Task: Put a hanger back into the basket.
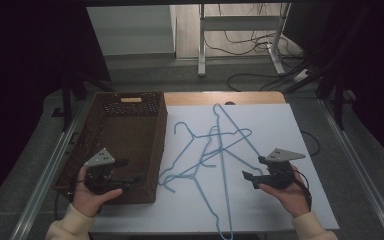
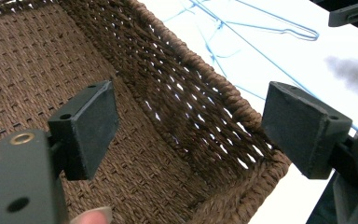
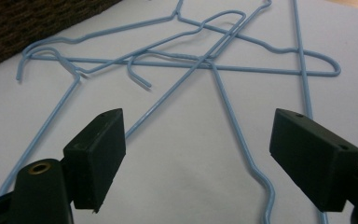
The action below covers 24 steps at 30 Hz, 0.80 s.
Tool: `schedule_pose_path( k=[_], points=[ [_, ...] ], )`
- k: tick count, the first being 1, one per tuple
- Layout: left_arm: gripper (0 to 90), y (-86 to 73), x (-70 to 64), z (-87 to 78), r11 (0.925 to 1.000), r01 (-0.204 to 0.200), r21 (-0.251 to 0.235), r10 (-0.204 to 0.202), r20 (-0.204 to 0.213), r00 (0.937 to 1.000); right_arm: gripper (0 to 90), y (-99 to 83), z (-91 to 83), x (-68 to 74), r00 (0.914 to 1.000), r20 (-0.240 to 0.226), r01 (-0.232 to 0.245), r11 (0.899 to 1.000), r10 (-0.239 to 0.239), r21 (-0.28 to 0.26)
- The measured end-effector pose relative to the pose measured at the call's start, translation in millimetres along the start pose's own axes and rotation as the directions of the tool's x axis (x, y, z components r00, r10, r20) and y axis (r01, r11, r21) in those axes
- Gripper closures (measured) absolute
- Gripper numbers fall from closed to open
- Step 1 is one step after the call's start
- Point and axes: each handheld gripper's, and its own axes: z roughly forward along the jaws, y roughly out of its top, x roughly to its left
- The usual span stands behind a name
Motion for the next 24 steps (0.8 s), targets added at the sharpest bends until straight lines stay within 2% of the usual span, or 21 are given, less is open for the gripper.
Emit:
schedule_pose_path(
  k=[9, 15, 24],
  points=[
    [18.7, 0.3, -5.7, -1.4, 0.9998, -0.018, -0.005, 0.018, 0.012, 0.9998, 20.4, 0.8, 0.6, -1.0, 1.0, -0.001, 0.003, 1.0, -0.003, 0.021],
    [18.7, -2.8, -7.9, 0.1, 0.9996, -0.027, 0.006, 0.027, 0.015, 0.9995, 21.7, 5.8, 1.3, 3.1, 0.9995, -0.007, 0.032, 0.999, -0.032, 0.025],
    [18.8, -1.2, -11.3, -0.2, 0.9993, -0.038, 0.001, 0.038, 0.024, 0.999, 25.0, 7.0, 3.8, 9.4, 0.9984, -0.043, 0.039, 0.998, -0.036, 0.054]
  ],
)
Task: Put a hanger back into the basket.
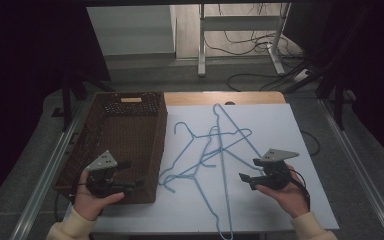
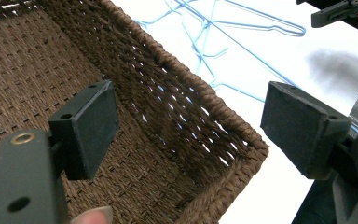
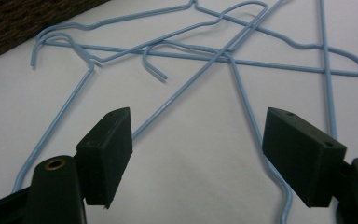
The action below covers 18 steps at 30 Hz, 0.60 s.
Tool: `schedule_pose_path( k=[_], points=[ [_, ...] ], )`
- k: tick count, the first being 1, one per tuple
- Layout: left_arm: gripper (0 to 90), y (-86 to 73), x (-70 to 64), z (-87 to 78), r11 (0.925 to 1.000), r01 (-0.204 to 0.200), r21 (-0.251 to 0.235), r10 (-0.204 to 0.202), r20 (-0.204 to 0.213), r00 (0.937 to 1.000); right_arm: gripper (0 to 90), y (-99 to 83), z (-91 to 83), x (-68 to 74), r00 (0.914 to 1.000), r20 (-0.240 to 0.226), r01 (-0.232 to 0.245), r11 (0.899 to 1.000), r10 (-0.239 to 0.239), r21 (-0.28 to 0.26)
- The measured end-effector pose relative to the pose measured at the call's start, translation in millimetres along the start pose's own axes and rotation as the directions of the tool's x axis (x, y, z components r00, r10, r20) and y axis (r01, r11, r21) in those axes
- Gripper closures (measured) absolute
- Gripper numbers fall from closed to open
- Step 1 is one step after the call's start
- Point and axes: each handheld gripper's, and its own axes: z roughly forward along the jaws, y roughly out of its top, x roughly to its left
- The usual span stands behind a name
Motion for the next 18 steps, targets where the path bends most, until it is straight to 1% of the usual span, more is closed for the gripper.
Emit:
schedule_pose_path(
  k=[4, 5, 8, 10, 12, 13, 14, 16, 18],
  points=[
    [18.9, -1.6, -0.4, 0.0, 1.0, 0.001, 0.005, -0.001, -0.002, 1.0, 25.9, 3.0, 4.9, 1.3, 0.9999, -0.013, 0.01, 1.0, -0.01, 0.015],
    [19.0, -2.1, -0.5, -0.4, 1.0, 0.002, 0.005, -0.002, -0.002, 1.0, 26.8, 5.2, 8.4, 2.2, 0.9997, -0.02, 0.016, 1.0, -0.016, 0.026],
    [19.0, -3.3, -0.8, -2.1, 1.0, 0.004, 0.003, -0.004, -0.006, 1.0, 28.0, 7.6, 11.8, 3.5, 0.9995, -0.026, 0.018, 0.999, -0.018, 0.032],
    [19.1, -4.4, -1.1, -2.8, 1.0, 0.006, 0.002, -0.006, -0.008, 1.0, 32.1, 11.3, 15.8, 5.9, 0.9989, -0.033, 0.033, 0.999, -0.032, 0.04],
    [19.1, -4.6, -1.3, -2.9, 1.0, 0.006, 0.003, -0.006, -0.009, 0.9999, 33.4, 12.5, 17.4, 6.3, 0.9988, -0.033, 0.036, 0.998, -0.035, 0.043],
    [19.1, -4.8, -1.5, -3.0, 1.0, 0.005, 0.003, -0.005, -0.009, 0.9999, 34.7, 13.9, 18.8, 6.1, 0.9986, -0.035, 0.041, 0.998, -0.039, 0.044],
    [19.2, -4.9, -1.9, -3.1, 1.0, 0.004, 0.004, -0.004, -0.009, 0.9999, 36.4, 16.7, 21.9, 5.7, 0.9982, -0.047, 0.04, 0.998, -0.038, 0.052],
    [19.3, -4.8, -2.1, -3.1, 1.0, 0.003, 0.004, -0.003, -0.009, 0.9999, 39.0, 20.5, 25.7, 5.2, 0.9982, -0.046, 0.042, 0.997, -0.04, 0.058],
    [19.3, -4.2, -2.3, -2.9, 1.0, 0.003, 0.003, -0.003, -0.009, 1.0, 43.4, 26.3, 30.3, 3.1, 0.9977, -0.05, 0.05, 0.997, -0.047, 0.063]
  ],
)
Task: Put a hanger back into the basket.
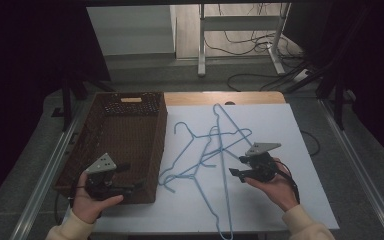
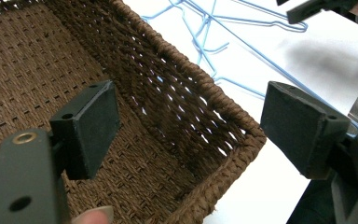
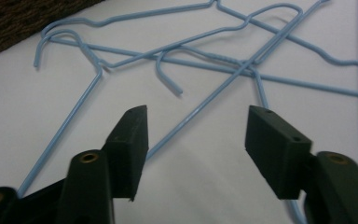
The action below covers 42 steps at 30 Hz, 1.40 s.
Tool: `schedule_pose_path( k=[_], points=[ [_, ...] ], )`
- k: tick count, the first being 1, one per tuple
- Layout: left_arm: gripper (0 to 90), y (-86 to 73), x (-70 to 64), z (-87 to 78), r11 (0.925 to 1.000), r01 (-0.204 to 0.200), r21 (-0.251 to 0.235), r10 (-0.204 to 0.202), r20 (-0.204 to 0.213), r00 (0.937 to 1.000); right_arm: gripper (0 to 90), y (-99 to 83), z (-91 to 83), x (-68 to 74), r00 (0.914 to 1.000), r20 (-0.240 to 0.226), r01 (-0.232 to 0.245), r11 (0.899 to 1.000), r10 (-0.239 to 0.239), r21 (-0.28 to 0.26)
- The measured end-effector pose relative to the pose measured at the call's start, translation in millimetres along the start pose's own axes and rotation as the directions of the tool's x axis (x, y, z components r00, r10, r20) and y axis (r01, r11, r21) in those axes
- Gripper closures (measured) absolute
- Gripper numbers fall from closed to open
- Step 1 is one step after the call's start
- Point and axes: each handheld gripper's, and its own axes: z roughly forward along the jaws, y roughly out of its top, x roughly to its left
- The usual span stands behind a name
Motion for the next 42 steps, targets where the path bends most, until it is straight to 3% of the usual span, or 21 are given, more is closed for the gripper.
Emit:
schedule_pose_path(
  k=[4, 5, 10, 13, 21, 29, 35, 42],
  points=[
    [19.4, 1.0, -0.3, 0.6, 1.0, -0.001, -0.001, 0.001, 0.004, 1.0, 53.0, 11.4, 7.5, -4.3, 1.0, 0.005, -0.003, 1.0, 0.003, 0.007],
    [19.4, 1.6, -0.8, 1.3, 1.0, -0.003, 0.0, 0.003, 0.006, 1.0, 60.3, 19.6, 15.0, -6.3, 1.0, 0.006, -0.005, 1.0, 0.005, 0.029],
    [19.4, 2.4, -1.6, 2.0, 1.0, -0.008, 0.0, 0.008, 0.01, 0.9999, 71.6, 34.2, 39.3, -8.1, 0.9999, 0.007, 0.009, 0.995, -0.01, 0.097],
    [19.5, 2.8, -1.4, 1.4, 0.9999, -0.01, -0.004, 0.01, 0.012, 0.9999, 84.5, 44.6, 62.9, -9.1, 0.9998, 0.007, 0.017, 0.987, -0.018, 0.162],
    [19.5, 0.6, -1.5, 1.5, 1.0, -0.007, 0.003, 0.007, 0.012, 0.9999, 89.8, 49.2, 91.2, -10.6, 0.9998, -0.001, 0.019, 0.967, -0.019, 0.252],
    [19.5, 0.9, -3.0, 3.1, 0.9998, -0.017, 0.007, 0.017, 0.014, 0.9998, 89.9, 46.1, 90.7, -14.1, 0.9984, 0.049, 0.013, 0.955, -0.028, 0.297],
    [19.5, 1.0, -3.6, 3.4, 0.9998, -0.019, 0.006, 0.019, 0.017, 0.9997, 89.9, 40.0, 88.0, -15.9, 0.9961, 0.081, 0.006, 0.937, -0.036, 0.348],
    [19.5, 0.9, -3.0, 3.8, 0.9998, -0.017, 0.008, 0.017, 0.017, 0.9997, 89.9, 33.6, 75.1, -15.9, 0.9939, 0.108, -0.022, 0.93, -0.02, 0.368]
  ],
)
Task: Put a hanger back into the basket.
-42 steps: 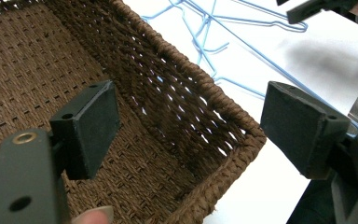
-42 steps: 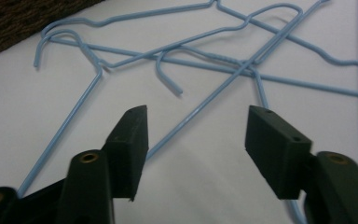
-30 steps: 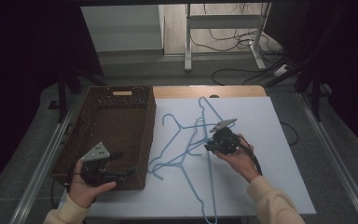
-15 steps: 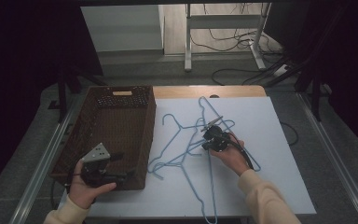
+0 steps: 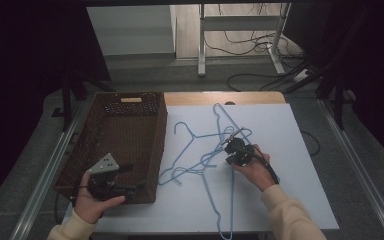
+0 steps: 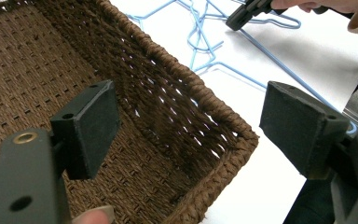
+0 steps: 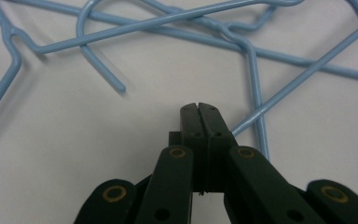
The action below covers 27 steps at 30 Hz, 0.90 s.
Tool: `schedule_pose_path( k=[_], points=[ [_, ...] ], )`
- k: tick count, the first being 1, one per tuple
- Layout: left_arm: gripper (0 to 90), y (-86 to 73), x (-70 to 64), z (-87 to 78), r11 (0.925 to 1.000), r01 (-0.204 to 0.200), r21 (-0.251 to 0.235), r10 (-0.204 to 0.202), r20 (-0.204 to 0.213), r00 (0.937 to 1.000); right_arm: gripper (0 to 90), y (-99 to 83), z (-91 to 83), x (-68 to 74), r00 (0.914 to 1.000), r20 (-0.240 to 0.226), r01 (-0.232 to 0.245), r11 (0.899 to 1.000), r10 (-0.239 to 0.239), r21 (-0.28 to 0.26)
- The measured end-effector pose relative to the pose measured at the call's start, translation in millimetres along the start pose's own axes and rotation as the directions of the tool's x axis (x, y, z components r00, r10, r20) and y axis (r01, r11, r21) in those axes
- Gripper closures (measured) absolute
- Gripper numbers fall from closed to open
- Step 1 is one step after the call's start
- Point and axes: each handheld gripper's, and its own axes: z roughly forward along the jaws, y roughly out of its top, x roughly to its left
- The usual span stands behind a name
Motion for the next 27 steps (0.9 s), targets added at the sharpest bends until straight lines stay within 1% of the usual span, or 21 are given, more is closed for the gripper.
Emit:
schedule_pose_path(
  k=[3, 5, 7, 9, 11, 12, 15, 17, 20, 23, 24, 27],
  points=[
    [19.5, 0.0, -0.5, 0.7, 1.0, -0.002, 0.001, 0.002, -0.001, 1.0, 89.9, -3.5, -0.6, -1.7, 1.0, 0.006, -0.006, 1.0, 0.006, 0.013],
    [19.6, 0.6, -1.2, 0.2, 1.0, -0.005, -0.002, 0.005, -0.001, 1.0, 89.9, -4.8, -0.6, -2.4, 1.0, 0.0, -0.007, 1.0, 0.007, 0.013],
    [19.6, 1.0, -1.4, -0.4, 1.0, -0.007, -0.005, 0.007, 0.0, 1.0, 89.9, -3.4, -3.1, -0.6, 0.9998, -0.018, 0.005, 1.0, -0.005, -0.017],
    [19.7, 1.1, -1.2, -0.2, 1.0, -0.006, -0.006, 0.006, 0.0, 1.0, 89.8, 2.2, -7.5, 5.4, 0.9979, -0.055, 0.031, 0.998, -0.035, -0.063],
    [19.6, 0.9, -0.7, 0.4, 1.0, -0.006, -0.004, 0.006, 0.0, 1.0, 88.1, 9.4, -9.9, 14.1, 0.9923, -0.097, 0.068, 0.992, -0.078, -0.106],
    [19.6, 0.8, -0.6, 0.7, 1.0, -0.007, -0.003, 0.007, 0.0, 1.0, 86.8, 13.4, -10.2, 19.2, 0.9886, -0.114, 0.085, 0.99, -0.099, -0.116],
    [19.6, 0.5, -0.7, 1.0, 1.0, -0.005, -0.002, 0.005, 0.001, 1.0, 82.4, 24.4, -6.6, 34.5, 0.9771, -0.147, 0.136, 0.984, -0.153, -0.119],
    [19.7, 0.3, -0.8, 1.1, 1.0, -0.005, -0.001, 0.005, 0.001, 1.0, 75.1, 30.1, -3.1, 41.2, 0.9705, -0.156, 0.164, 0.978, -0.184, -0.128],
    [19.6, 0.1, -1.0, 1.0, 1.0, -0.005, 0.001, 0.005, -0.001, 1.0, 68.1, 40.1, 3.6, 51.3, 0.9581, -0.183, 0.195, 0.97, -0.22, -0.147],
    [19.6, -0.1, -1.4, 0.6, 1.0, -0.004, 0.001, 0.004, -0.002, 1.0, 63.6, 45.1, 9.8, 56.9, 0.9487, -0.2, 0.22, 0.966, -0.245, -0.136],
    [19.6, -0.1, -1.4, 0.5, 1.0, -0.004, 0.001, 0.004, -0.002, 1.0, 62.8, 46.7, 13.0, 59.0, 0.946, -0.2, 0.233, 0.964, -0.255, -0.126],
    [19.6, -0.5, -1.3, 0.4, 1.0, -0.005, 0.001, 0.005, -0.003, 1.0, 62.0, 48.8, 19.1, 62.7, 0.9435, -0.203, 0.247, 0.964, -0.262, -0.096]
  ],
)
